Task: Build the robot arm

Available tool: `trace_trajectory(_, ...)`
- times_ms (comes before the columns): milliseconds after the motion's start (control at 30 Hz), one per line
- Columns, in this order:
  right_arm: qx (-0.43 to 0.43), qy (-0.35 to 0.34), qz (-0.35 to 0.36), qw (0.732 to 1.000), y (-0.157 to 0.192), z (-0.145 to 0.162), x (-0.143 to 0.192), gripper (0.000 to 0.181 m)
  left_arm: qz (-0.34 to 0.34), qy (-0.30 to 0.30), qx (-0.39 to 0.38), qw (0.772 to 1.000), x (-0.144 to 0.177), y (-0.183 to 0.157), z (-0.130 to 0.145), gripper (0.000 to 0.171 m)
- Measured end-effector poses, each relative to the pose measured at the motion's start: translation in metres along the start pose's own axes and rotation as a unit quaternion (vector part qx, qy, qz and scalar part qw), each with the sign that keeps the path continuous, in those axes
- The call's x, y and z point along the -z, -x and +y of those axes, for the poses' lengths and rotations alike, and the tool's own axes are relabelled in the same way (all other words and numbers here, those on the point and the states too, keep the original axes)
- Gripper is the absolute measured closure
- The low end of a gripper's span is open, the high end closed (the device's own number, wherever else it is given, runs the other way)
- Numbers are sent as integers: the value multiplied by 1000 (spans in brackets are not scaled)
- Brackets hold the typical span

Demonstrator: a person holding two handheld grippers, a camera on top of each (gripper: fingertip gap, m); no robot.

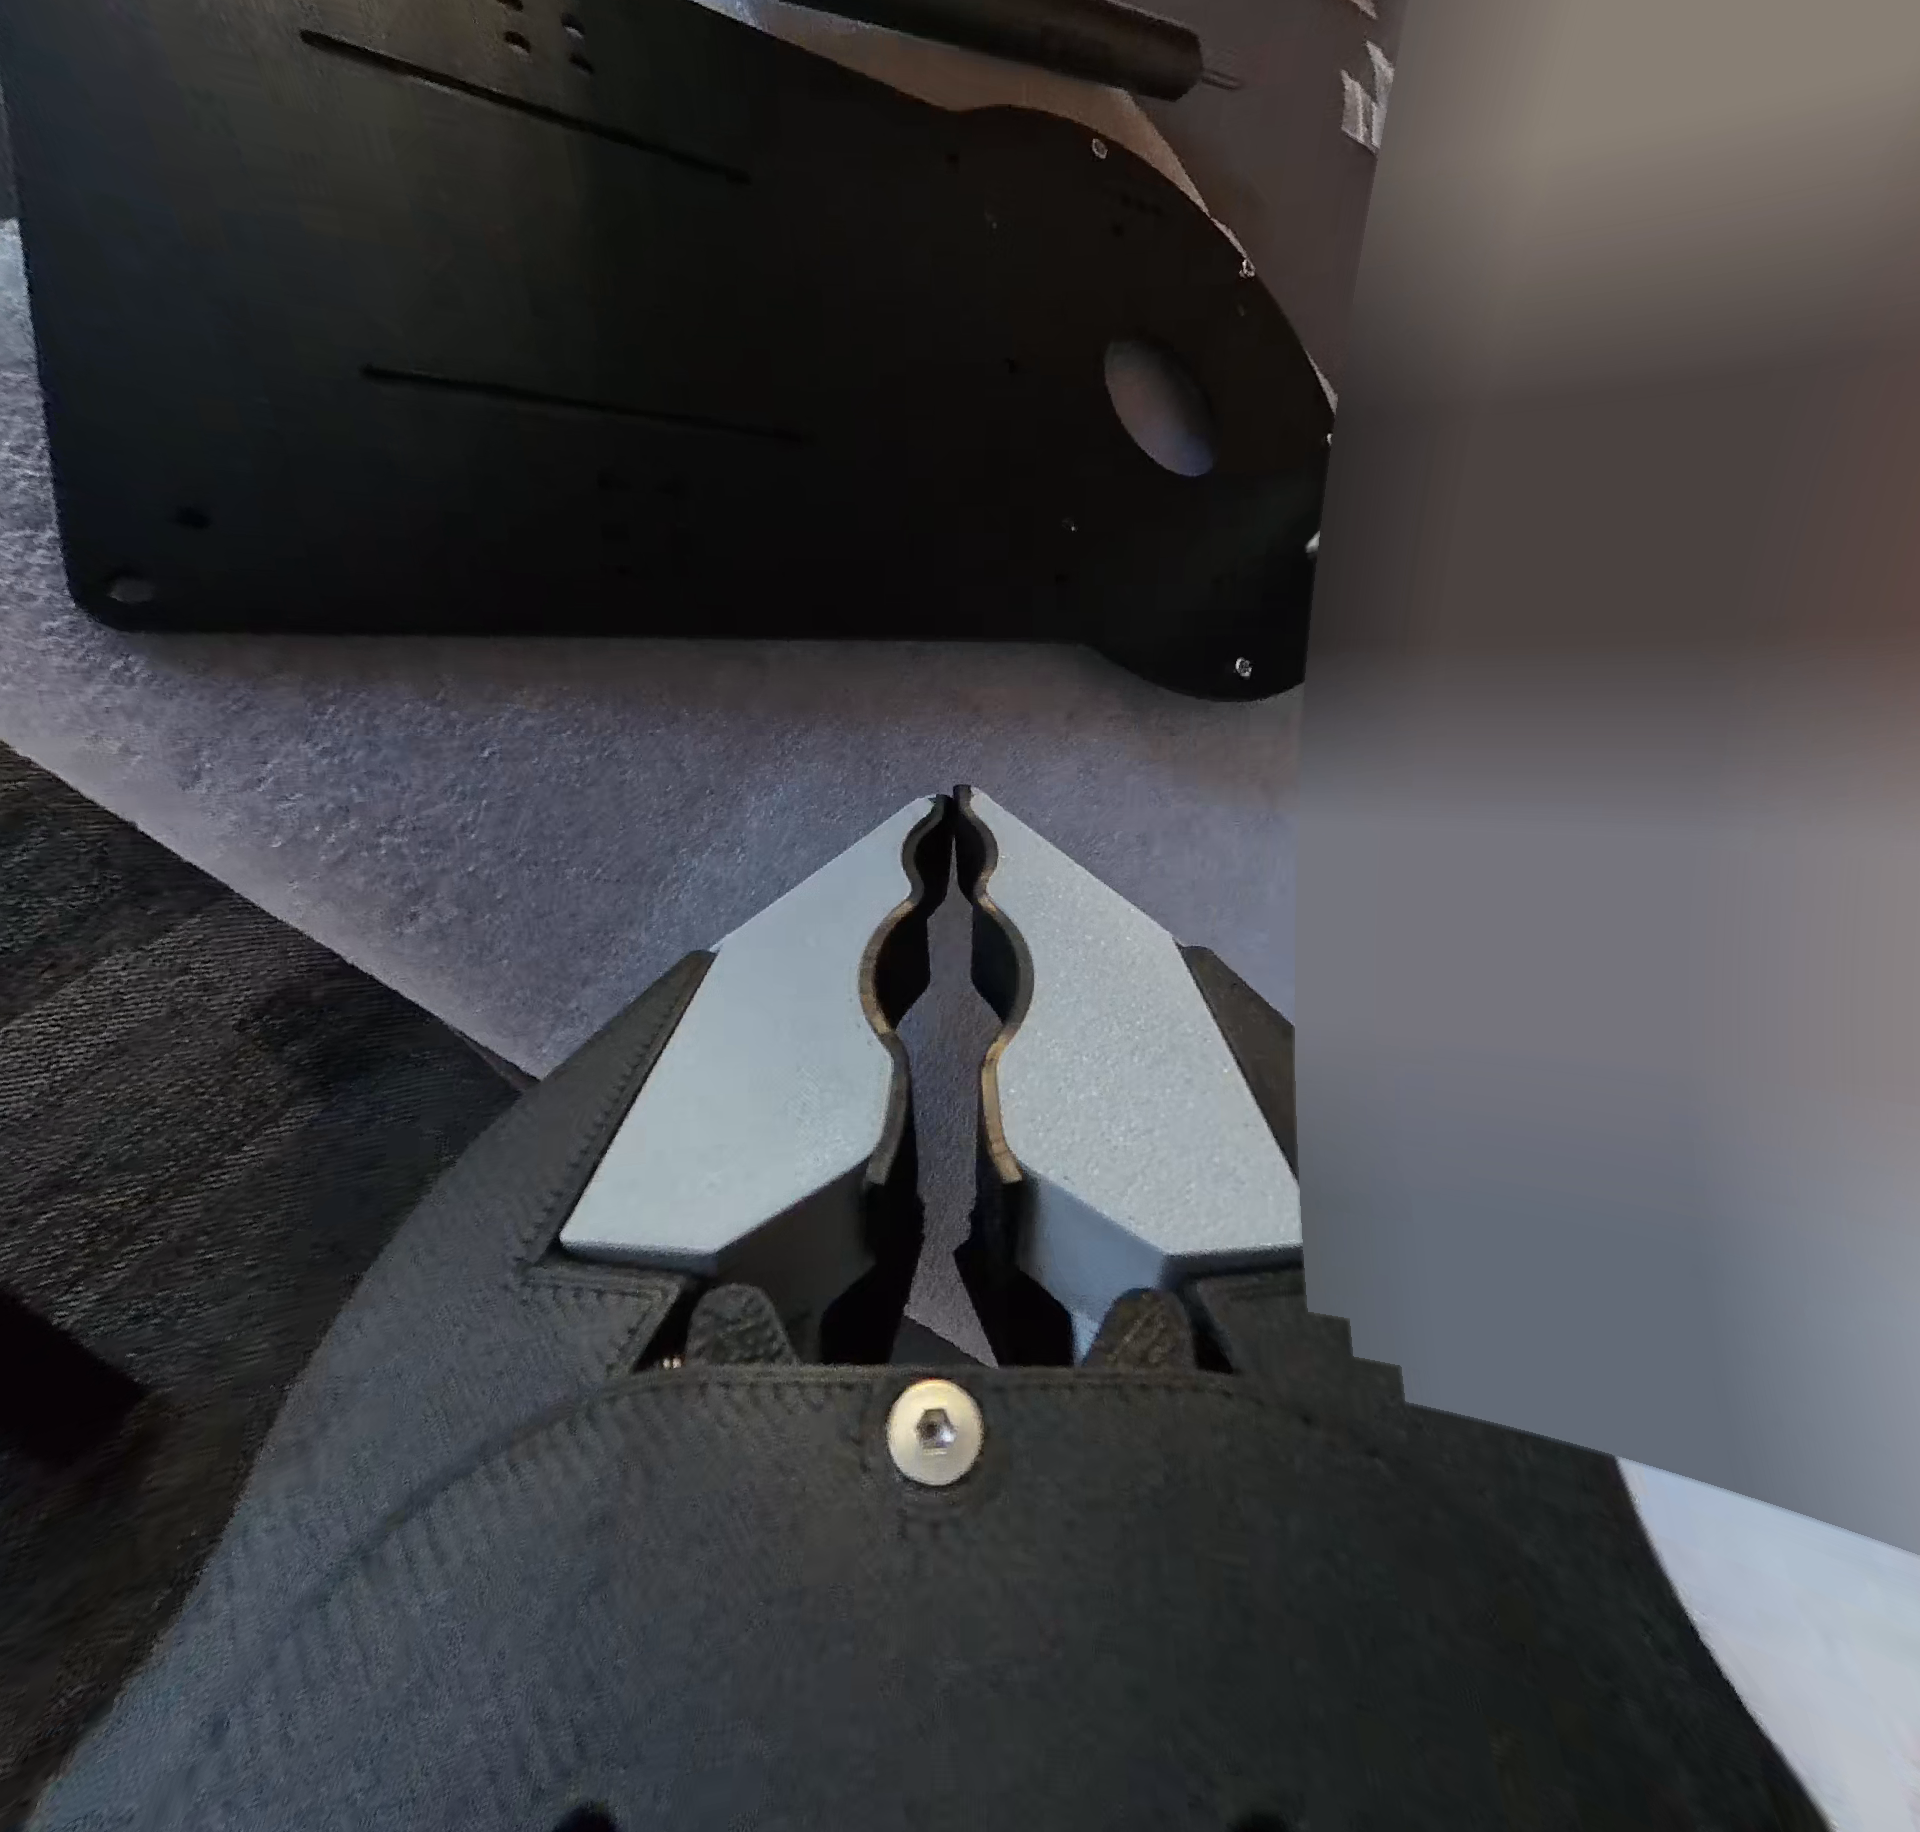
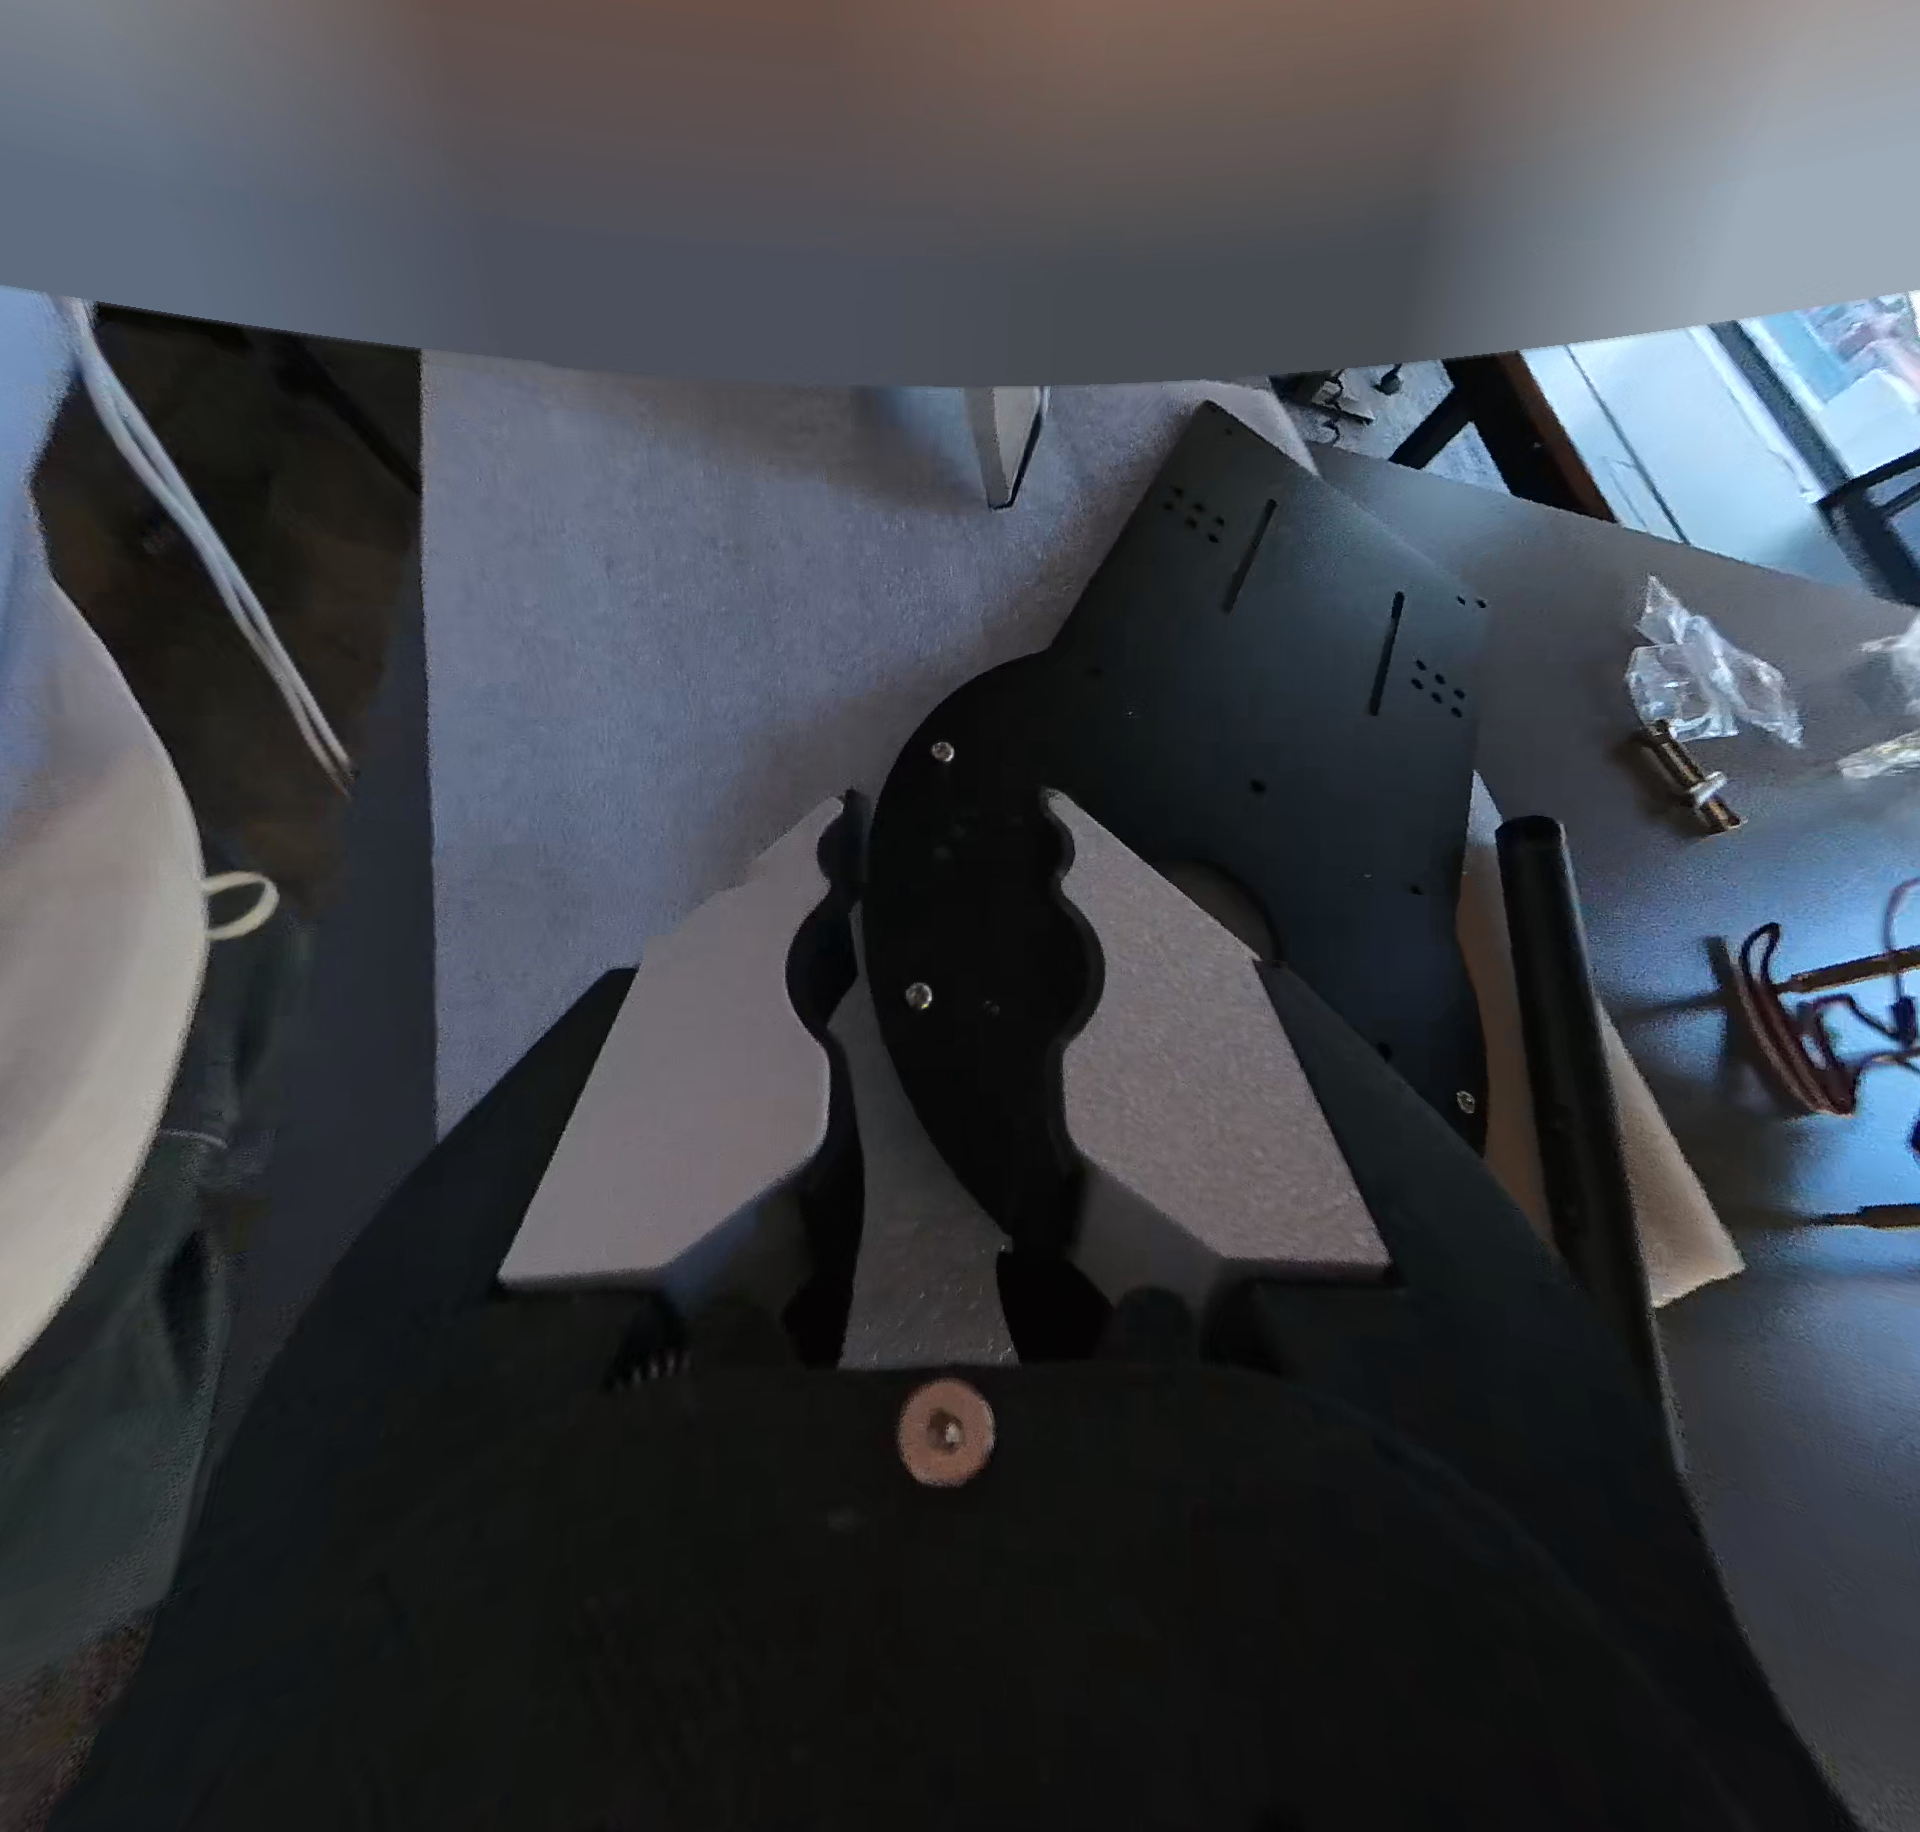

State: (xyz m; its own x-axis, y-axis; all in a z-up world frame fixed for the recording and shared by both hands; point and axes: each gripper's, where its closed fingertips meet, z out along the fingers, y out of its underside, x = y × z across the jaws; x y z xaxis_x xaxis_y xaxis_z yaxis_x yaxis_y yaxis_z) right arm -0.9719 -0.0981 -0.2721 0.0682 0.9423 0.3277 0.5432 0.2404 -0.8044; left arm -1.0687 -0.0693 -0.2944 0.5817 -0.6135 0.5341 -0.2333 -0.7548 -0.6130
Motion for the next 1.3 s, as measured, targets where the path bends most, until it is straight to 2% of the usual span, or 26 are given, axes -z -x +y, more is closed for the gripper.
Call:
trace_trajectory(33, 16, 10, 6, 1000, 2, 1, -1, 151, 5, 1, 6, 1000, 0, 0, 0, 171)
trace_trajectory(133, 39, 21, 30, 999, 3, -1, -3, 152, 20, -3, 23, 1000, 1, 0, -2, 171)
trace_trajectory(300, -23, -2, 78, 997, -8, -11, -2, 156, 31, -43, 33, 998, 8, -3, -6, 171)
trace_trajectory(400, -54, -8, 77, 996, -6, -14, -5, 158, 39, -59, 37, 997, 11, -5, -6, 171)
trace_trajectory(667, -50, 43, 74, 995, 1, -1, -6, 164, 50, -87, 45, 994, 17, -7, -6, 171)
trace_trajectory(733, -63, 16, 93, 994, -7, -15, 8, 164, 50, -93, 46, 993, 23, -9, -7, 169)
trace_trajectory(833, -104, -13, 161, 981, -37, -22, 57, 163, 39, -131, 30, 990, 42, -18, -15, 169)
trace_trajectory(933, -160, 0, 250, 955, -82, 3, 138, 163, 12, -180, -7, 984, 67, -35, -29, 163)
trace_trajectory(1000, -201, 3, 265, 943, -105, 25, 192, 152, -12, -213, -32, 976, 81, -51, -42, 157)
trace_trajectory(1100, -259, 26, 257, 931, -143, 73, 258, 160, -44, -250, -60, 965, 89, -79, -64, 150)
trace_trajectory(1200, -257, 81, 212, 939, -190, 134, 290, 167, -76, -297, -89, 948, 88, -112, -90, 149)
trace_trajectory(1300, -218, 104, 147, 959, -241, 183, 284, 171, -143, -338, -95, 925, 80, -137, -116, 146)
